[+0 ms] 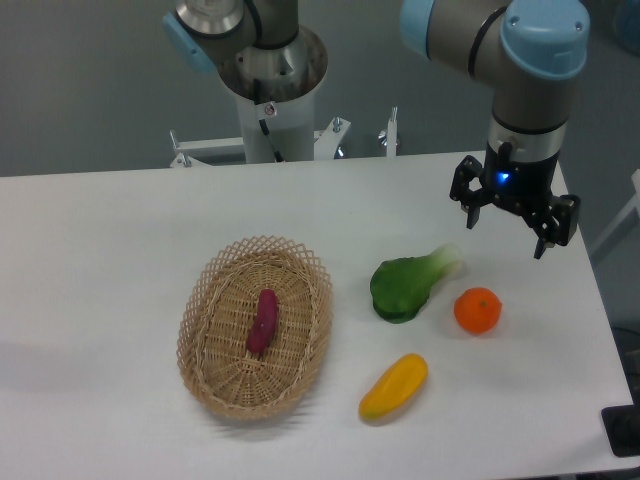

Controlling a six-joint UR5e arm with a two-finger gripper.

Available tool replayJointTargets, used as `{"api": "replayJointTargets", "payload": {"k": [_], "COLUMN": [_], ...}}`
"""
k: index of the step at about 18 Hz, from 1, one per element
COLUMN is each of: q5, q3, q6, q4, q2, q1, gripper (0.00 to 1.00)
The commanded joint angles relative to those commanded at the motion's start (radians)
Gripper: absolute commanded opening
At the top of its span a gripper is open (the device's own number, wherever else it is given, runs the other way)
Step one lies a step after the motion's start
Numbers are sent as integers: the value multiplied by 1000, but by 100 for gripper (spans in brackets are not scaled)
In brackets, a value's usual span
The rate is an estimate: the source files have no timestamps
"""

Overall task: Pick up the sweet potato from the basket
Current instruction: 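Move the open gripper over the purple sweet potato in the basket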

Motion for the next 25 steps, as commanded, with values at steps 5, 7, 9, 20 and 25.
{"api": "replayJointTargets", "payload": {"k": [5, 7, 9, 20, 25], "q5": [2, 5, 0, -43, -40], "q3": [-11, -41, -78, -187, -300], "q6": [-49, -103, -158, -705, -776], "q4": [-5, -3, 0, 56, 250], "q2": [3, 8, 32, -4, -29], "q1": [-8, -26, -44, -260, -365], "gripper": [100, 100, 100, 100, 100]}}
